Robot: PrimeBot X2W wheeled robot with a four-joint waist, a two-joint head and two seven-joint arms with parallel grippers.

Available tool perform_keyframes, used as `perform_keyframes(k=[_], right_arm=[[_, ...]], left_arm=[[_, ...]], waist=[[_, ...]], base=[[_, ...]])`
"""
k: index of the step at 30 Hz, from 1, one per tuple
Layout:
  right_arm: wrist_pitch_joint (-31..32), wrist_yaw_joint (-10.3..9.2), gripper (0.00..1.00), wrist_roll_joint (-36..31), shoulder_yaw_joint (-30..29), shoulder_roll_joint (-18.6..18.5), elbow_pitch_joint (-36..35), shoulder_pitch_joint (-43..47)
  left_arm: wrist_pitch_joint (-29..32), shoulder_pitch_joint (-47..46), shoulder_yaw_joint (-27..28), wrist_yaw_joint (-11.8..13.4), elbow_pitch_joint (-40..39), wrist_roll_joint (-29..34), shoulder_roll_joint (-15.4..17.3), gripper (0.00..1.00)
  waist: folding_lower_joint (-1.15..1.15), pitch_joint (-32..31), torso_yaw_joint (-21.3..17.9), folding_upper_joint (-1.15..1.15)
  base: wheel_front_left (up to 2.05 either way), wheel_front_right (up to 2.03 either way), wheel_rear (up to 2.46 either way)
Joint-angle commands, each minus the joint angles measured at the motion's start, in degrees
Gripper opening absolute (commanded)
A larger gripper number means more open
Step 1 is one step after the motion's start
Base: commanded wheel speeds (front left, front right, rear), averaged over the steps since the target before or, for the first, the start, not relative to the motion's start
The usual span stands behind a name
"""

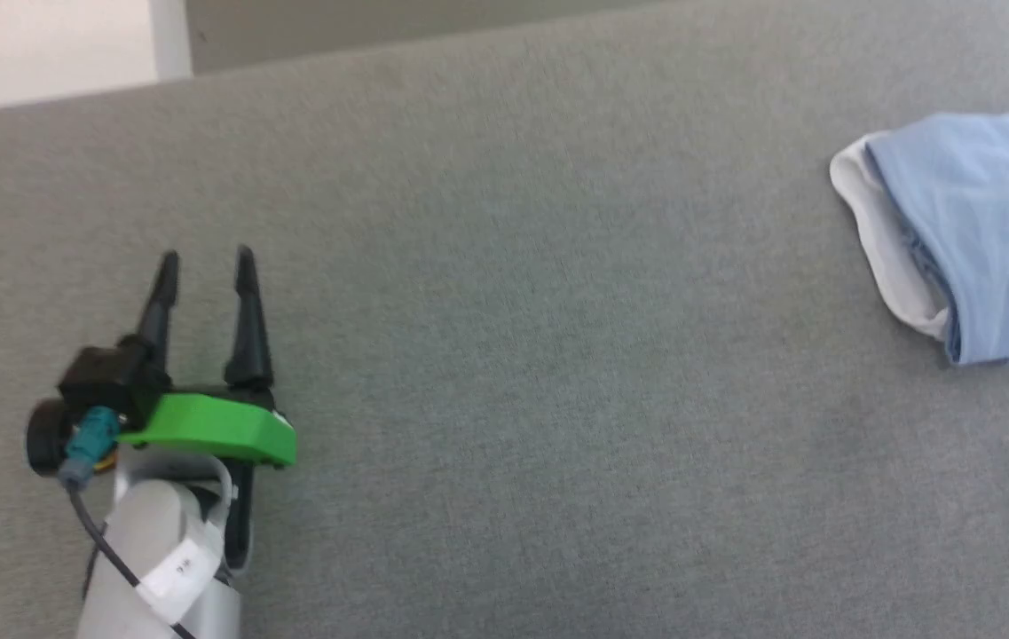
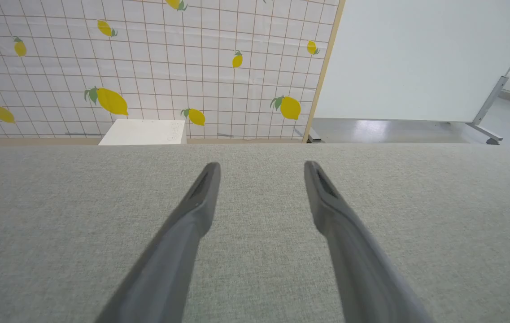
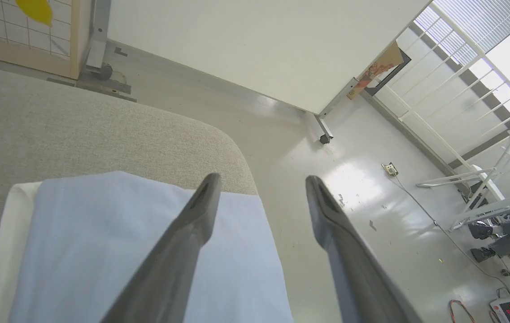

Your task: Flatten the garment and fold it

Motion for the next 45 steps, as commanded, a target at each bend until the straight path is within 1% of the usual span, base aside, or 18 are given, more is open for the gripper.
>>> perform_keyframes(k=[1, 6, 10, 13, 18, 21, 26, 29, 37, 45], right_arm=[[-1.1, -0.11, 1.00, 1.4, 0.3, 0.7, -1.2, 1.6], [-4.1, -0.11, 1.00, 7.2, 1.0, 3.4, -6.9, 6.9], [-5.3, -0.11, 1.00, 11.4, 2.4, 7.3, -14.9, 13.0], [-5.9, -0.11, 1.00, 13.8, 3.0, 9.3, -19.9, 17.0], [-6.0, -0.11, 1.00, 15.8, 4.7, 14.1, -27.7, 24.7], [-6.3, -0.11, 1.00, 16.0, 6.3, 16.1, -30.7, 28.4], [-7.2, -0.11, 1.00, 16.8, 6.6, 18.6, -31.9, 32.8], [-7.8, -0.11, 1.00, 16.7, 6.5, 19.9, -31.2, 36.2], [-8.3, -0.11, 1.00, 17.0, 7.7, 20.1, -30.0, 39.4], [-7.7, -0.11, 1.00, 18.4, 7.9, 20.1, -31.1, 40.3]], left_arm=[[-0.4, 0.9, -0.4, 0.1, 0.6, -0.6, -0.4, 1.00], [-0.6, 2.5, -1.3, -0.1, 2.6, -1.4, -1.3, 1.00], [-0.7, 3.9, -2.0, -0.1, 3.5, -2.1, -1.9, 1.00], [-0.7, 4.5, -2.7, -0.4, 4.4, -2.5, -2.1, 1.00], [-0.7, 5.1, -3.5, -0.6, 5.5, -3.5, -2.6, 1.00], [-0.7, 5.5, -4.1, -0.7, 5.8, -3.5, -2.7, 1.00], [-0.7, 6.3, -4.8, -0.8, 6.3, -3.6, -3.0, 1.00], [-0.7, 7.0, -5.4, -0.9, 6.6, -4.0, -3.1, 1.00], [-0.8, 8.2, -5.7, -0.9, 7.1, -4.9, -3.2, 1.00], [-0.8, 8.6, -5.7, -0.7, 7.2, -5.5, -3.3, 1.00]], waist=[[0.00, -7.0, 3.1, 0.00], [0.00, -11.2, 5.9, 0.00], [0.00, -13.5, 8.1, 0.00], [0.00, -14.5, 9.5, 0.00], [0.00, -16.1, 11.4, 0.00], [0.00, -16.5, 12.0, 0.00], [0.00, -17.5, 12.8, 0.00], [0.00, -18.2, 13.5, 0.00], [0.00, -18.8, 14.0, 0.00], [0.00, -18.7, 13.8, 0.00]], base=[[0.00, 0.00, 0.00], [0.00, 0.00, 0.00], [0.00, 0.00, 0.00], [0.00, 0.00, 0.00], [0.00, 0.00, 0.00], [0.00, 0.00, 0.00], [0.00, 0.00, 0.00], [0.00, 0.00, 0.00], [0.00, 0.00, 0.00], [0.00, 0.00, 0.00]])
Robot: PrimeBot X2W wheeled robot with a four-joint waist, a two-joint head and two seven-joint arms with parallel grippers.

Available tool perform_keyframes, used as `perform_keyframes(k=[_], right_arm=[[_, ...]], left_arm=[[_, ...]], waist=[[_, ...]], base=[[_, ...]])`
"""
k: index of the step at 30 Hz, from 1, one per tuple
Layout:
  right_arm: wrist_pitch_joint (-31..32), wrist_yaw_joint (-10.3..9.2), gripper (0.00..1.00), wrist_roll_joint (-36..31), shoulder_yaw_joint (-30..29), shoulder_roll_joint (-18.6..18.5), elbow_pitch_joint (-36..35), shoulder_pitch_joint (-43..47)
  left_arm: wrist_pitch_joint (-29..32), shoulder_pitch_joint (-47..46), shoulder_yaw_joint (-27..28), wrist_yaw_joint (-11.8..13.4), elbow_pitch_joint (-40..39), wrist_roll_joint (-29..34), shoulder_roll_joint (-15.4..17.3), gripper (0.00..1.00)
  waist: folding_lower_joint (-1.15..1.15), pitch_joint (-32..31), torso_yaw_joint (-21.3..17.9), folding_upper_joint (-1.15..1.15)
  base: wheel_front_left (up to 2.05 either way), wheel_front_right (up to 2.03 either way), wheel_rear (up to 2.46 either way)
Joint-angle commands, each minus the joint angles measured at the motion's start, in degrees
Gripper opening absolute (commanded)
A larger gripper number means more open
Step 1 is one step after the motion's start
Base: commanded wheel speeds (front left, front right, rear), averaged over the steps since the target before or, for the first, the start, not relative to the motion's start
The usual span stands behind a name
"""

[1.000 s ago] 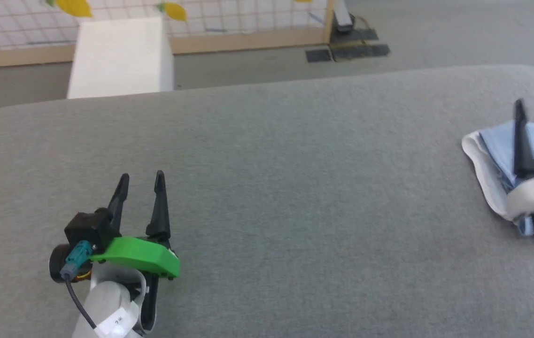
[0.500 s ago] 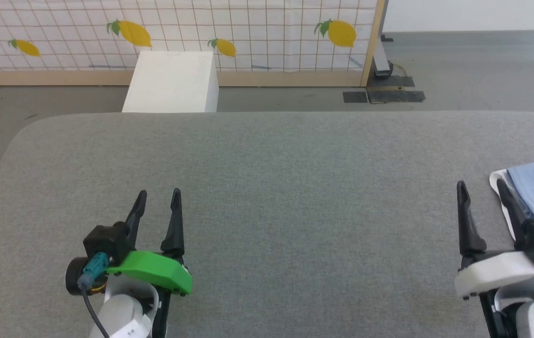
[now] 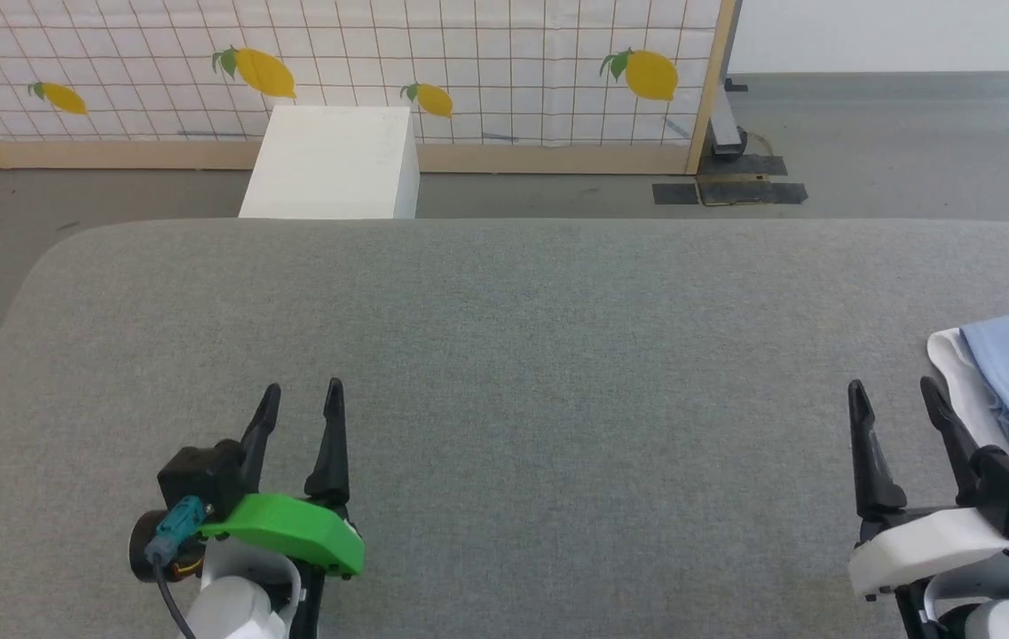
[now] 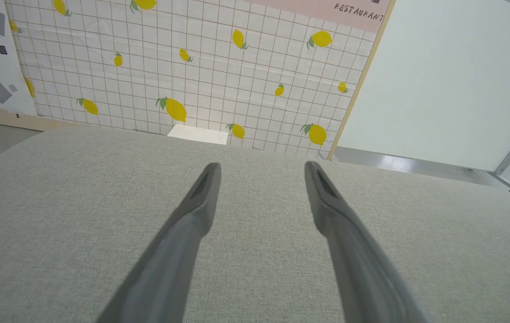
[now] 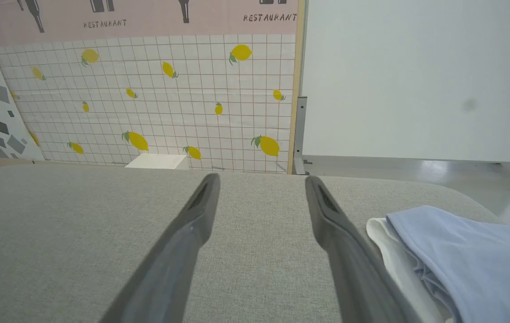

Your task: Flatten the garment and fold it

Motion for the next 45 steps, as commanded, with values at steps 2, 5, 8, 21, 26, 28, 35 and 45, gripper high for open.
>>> perform_keyframes(k=[2, 5, 8, 21, 26, 28, 35, 45], right_arm=[[0.0, -0.10, 1.00, 0.6, 0.0, 0.1, -0.4, 0.4], [-0.1, -0.10, 1.00, 0.8, 0.0, 0.1, -0.2, 0.0], [-0.1, -0.10, 1.00, 1.0, 0.1, 0.1, 0.0, 0.0], [0.1, 0.00, 0.00, 0.9, 0.0, 0.0, 0.1, 0.1], [0.3, 0.00, 0.00, 0.8, 0.3, 0.0, 0.0, 0.1], [0.4, 0.00, 0.00, 0.7, 0.4, 0.0, 0.0, 0.1], [0.9, -0.01, 0.00, 0.5, 0.8, 0.0, -0.2, 0.1], [1.5, -0.02, 0.00, 0.2, 1.3, 0.0, -0.5, 0.1]], left_arm=[[-0.2, 0.4, 0.0, 0.0, 0.1, -0.3, -0.3, 1.00], [-0.2, 0.2, -0.3, 0.2, 0.4, -0.6, -0.3, 1.00], [-0.2, 0.2, -0.4, 0.5, 0.6, -0.6, -0.3, 1.00], [0.1, 0.0, -0.5, 0.6, 0.7, -0.6, 0.0, 0.00], [0.6, 0.3, -0.4, 0.7, 0.1, -0.1, 0.0, 0.00], [0.8, 0.4, -0.3, 0.8, -0.2, 0.2, 0.0, 0.00], [1.6, 0.9, -0.1, 1.1, -1.2, 1.1, 0.0, 0.00], [2.8, 1.6, 0.2, 1.5, -2.6, 2.4, -0.1, 0.00]], waist=[[0.00, 0.2, 0.0, 0.00], [0.00, 0.3, 0.1, 0.00], [0.00, 0.2, 0.0, 0.00], [0.00, 0.0, -0.1, 0.00], [0.00, 0.0, -0.2, 0.00], [0.00, 0.0, -0.2, 0.00], [0.00, -0.1, -0.3, 0.00], [0.00, -0.1, -0.5, 0.00]], base=[[0.00, 0.00, 0.00], [0.00, 0.00, 0.00], [0.00, 0.00, 0.00], [0.00, 0.00, 0.00], [0.00, 0.00, 0.00], [0.00, 0.00, 0.00], [0.00, 0.00, 0.00], [0.00, 0.00, 0.00]])
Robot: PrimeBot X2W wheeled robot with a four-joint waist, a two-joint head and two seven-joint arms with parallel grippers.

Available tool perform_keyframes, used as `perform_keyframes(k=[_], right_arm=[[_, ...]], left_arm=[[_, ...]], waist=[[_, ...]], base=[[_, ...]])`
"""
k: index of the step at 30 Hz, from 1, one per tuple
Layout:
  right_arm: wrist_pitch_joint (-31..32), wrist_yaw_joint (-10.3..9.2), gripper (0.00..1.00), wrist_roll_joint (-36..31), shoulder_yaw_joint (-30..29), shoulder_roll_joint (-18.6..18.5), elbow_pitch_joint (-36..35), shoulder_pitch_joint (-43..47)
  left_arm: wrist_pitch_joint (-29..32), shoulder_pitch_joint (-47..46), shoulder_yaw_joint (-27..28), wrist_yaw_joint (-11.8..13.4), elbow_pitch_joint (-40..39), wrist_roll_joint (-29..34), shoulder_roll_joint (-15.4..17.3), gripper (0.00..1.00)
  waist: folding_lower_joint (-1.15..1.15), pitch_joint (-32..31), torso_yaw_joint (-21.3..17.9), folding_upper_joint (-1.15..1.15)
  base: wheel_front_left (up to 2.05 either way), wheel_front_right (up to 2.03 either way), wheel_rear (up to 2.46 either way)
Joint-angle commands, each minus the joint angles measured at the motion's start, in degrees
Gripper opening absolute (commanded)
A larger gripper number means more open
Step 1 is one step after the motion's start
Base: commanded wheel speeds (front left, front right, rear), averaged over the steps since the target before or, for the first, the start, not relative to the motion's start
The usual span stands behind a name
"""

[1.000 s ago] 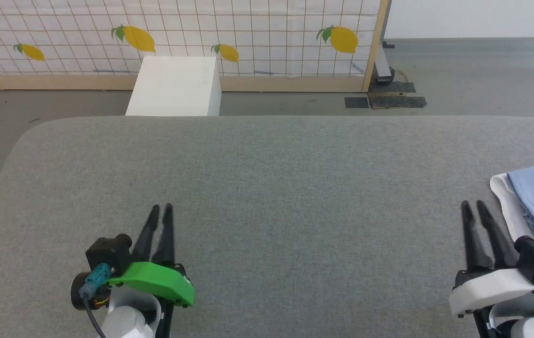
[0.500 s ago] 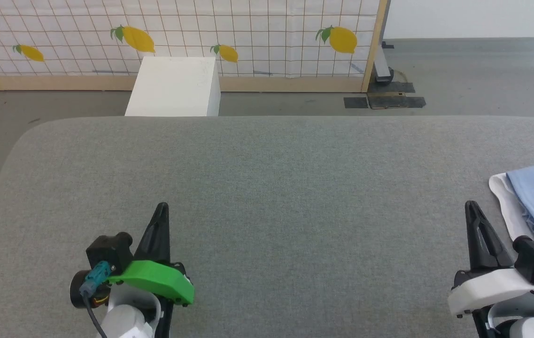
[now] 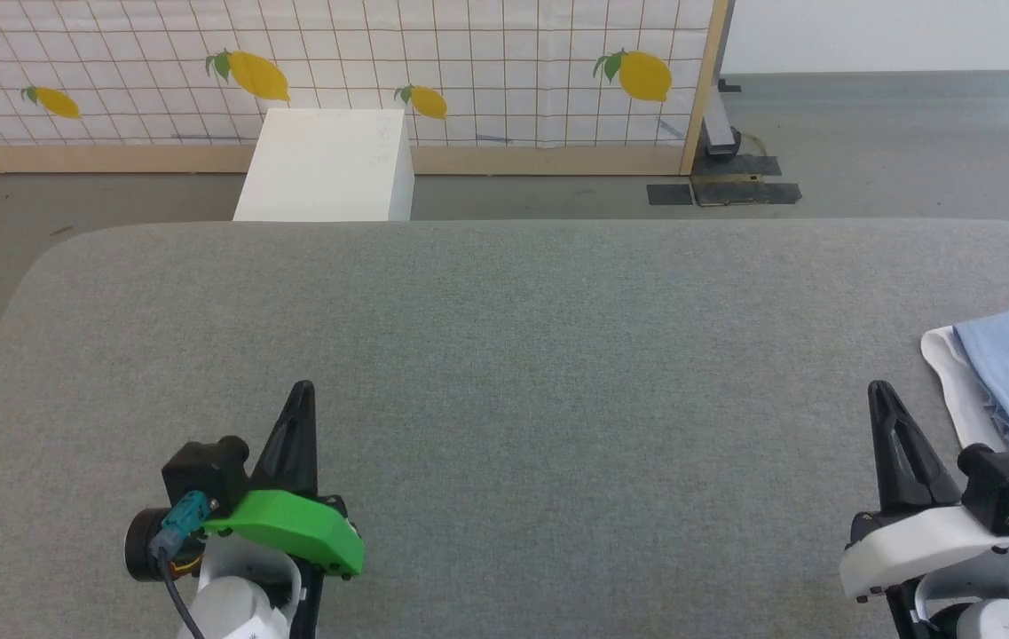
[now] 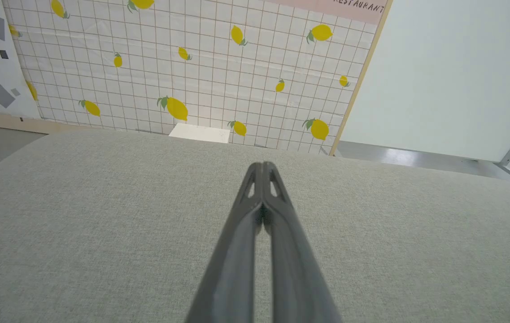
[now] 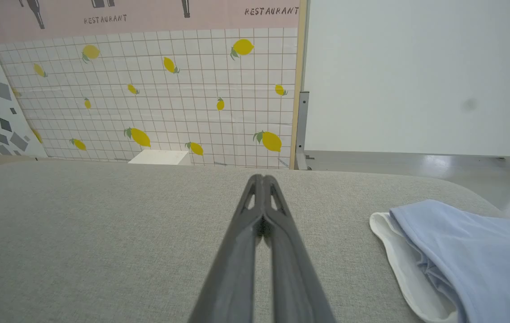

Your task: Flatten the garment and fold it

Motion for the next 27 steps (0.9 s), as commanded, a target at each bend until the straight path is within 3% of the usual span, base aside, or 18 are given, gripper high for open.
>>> perform_keyframes(k=[1, 27], right_arm=[[0.2, -0.02, 0.00, -0.3, 0.3, 0.0, -0.4, 0.0], [1.8, -0.04, 0.00, -1.2, 1.7, 0.0, -1.1, 0.0]], left_arm=[[0.2, 1.0, 0.2, 0.4, -0.5, 0.9, -0.1, 0.00], [3.3, 2.7, 0.9, 1.4, -4.2, 4.2, -0.1, 0.00]], waist=[[0.00, 0.0, 0.0, 0.00], [0.00, -0.1, -0.4, 0.00]], base=[[0.00, 0.00, 0.00], [0.00, 0.00, 0.00]])
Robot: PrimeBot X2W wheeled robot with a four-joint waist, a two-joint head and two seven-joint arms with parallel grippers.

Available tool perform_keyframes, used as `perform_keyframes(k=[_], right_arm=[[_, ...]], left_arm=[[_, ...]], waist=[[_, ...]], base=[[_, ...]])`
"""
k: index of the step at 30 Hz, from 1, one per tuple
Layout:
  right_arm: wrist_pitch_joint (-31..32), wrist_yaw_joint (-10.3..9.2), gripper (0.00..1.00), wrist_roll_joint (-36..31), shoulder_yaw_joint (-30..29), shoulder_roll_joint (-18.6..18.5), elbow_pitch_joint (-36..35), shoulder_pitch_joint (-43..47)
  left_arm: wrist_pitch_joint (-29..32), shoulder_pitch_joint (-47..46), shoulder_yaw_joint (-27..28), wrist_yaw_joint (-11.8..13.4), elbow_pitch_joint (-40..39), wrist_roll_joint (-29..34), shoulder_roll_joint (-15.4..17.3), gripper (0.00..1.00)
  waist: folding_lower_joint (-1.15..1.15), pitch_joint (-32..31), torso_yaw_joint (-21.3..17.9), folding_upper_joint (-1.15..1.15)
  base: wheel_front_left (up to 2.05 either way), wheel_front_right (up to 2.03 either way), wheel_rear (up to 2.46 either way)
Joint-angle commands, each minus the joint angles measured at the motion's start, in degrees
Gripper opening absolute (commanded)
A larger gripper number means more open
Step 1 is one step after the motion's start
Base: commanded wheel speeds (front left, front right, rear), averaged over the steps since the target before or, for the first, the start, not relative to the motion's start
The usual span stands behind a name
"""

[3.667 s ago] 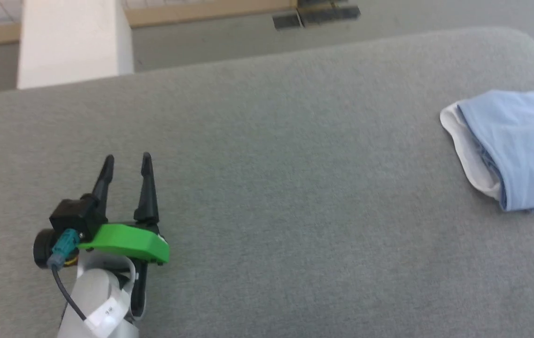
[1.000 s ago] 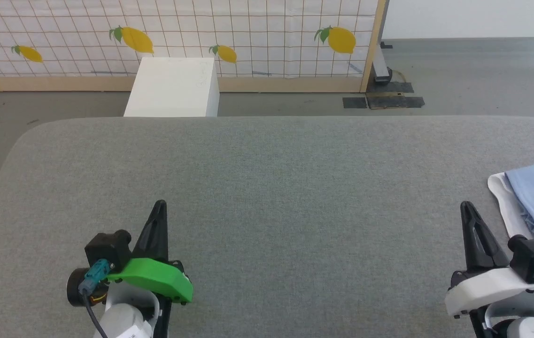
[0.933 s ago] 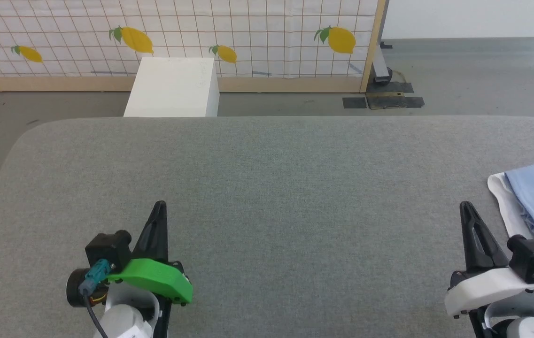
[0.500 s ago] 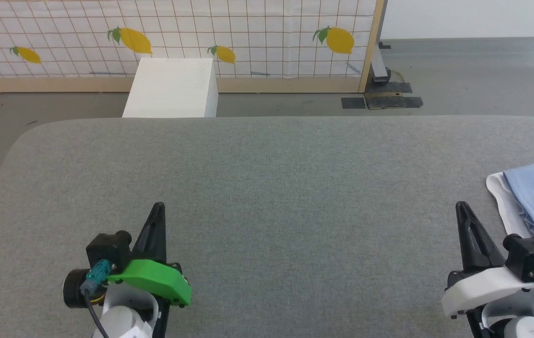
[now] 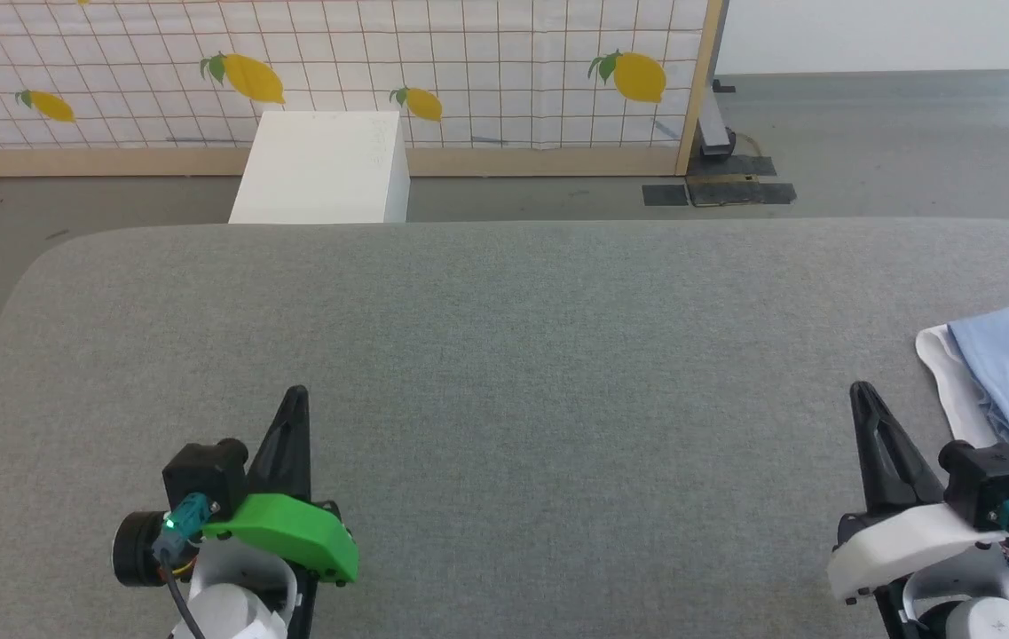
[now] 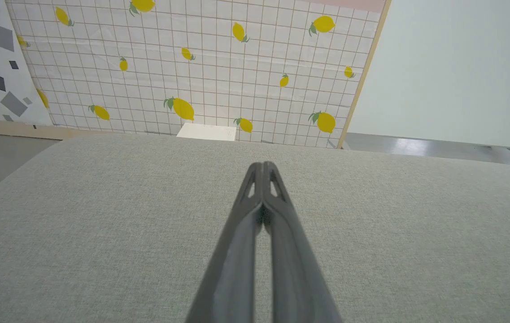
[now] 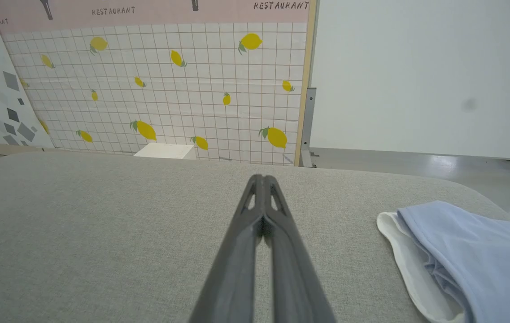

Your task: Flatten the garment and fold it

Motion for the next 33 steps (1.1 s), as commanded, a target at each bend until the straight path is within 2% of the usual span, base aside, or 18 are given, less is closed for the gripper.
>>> perform_keyframes(k=[1, 33], right_arm=[[0.2, -0.04, 0.00, -0.5, 0.2, 0.0, -0.4, 0.0], [2.1, -0.06, 0.00, -1.6, 2.0, 0.1, -1.2, 0.0]], left_arm=[[0.4, 0.9, 0.3, 0.5, -0.5, 1.0, -0.1, 0.00], [4.1, 3.0, 1.2, 1.7, -5.0, 5.0, -0.2, 0.00]], waist=[[0.00, 0.0, 0.0, 0.00], [0.00, -0.1, -0.5, 0.00]], base=[[0.00, 0.00, 0.00], [0.00, 0.00, 0.00]])
